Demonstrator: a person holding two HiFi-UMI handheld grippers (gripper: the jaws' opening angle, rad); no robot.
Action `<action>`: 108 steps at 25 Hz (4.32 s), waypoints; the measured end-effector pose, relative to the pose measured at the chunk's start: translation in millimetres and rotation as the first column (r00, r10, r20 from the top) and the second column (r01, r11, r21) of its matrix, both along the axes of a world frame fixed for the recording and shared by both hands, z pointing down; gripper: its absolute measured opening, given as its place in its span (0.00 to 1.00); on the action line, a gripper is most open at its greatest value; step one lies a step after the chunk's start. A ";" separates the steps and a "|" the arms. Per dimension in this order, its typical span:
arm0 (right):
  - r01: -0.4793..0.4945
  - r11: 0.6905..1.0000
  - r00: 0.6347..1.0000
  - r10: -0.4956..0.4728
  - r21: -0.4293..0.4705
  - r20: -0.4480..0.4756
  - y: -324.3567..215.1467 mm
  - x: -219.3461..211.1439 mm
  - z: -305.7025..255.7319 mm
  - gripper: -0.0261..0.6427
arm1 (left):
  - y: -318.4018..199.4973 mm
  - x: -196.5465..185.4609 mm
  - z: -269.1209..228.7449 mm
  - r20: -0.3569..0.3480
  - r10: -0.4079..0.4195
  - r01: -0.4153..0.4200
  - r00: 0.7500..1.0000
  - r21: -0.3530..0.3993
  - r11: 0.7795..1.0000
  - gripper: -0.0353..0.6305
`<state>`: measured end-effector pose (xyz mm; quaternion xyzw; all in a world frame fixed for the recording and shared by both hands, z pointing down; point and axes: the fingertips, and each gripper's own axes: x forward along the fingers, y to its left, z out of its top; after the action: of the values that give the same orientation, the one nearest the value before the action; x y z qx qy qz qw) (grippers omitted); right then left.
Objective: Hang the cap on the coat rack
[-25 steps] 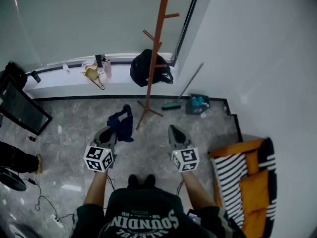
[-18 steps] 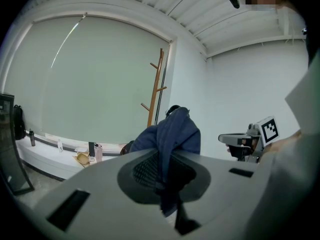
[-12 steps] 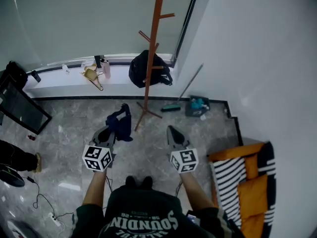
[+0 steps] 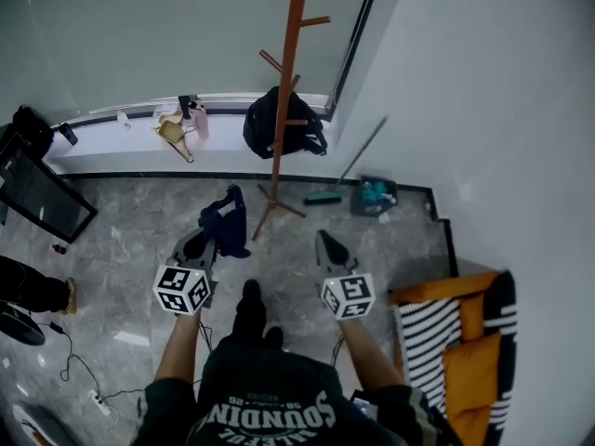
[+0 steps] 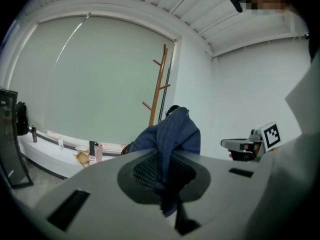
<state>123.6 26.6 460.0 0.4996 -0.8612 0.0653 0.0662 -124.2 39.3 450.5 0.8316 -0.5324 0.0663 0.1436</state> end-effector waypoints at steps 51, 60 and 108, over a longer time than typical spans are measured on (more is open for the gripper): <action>0.022 0.998 1.000 -0.023 -0.053 -0.021 -241.9 -37.3 47.2 0.04 | -245.5 1.5 75.0 0.016 0.084 -0.083 0.996 -0.047 0.995 0.07; 0.064 0.994 0.997 -0.068 -0.094 -0.035 -235.1 -44.9 86.8 0.04 | -234.2 4.6 125.6 0.010 0.041 -0.040 0.999 -0.075 0.996 0.07; -0.158 0.937 0.986 0.168 -0.312 0.004 -177.7 36.0 143.0 0.04 | -326.9 84.0 291.8 0.058 0.035 -0.016 0.998 -0.314 0.949 0.07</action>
<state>159.6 -151.1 603.0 0.5515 -0.7968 0.2126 0.1253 -40.2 -287.7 742.3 0.8026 -0.5086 0.1777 0.2560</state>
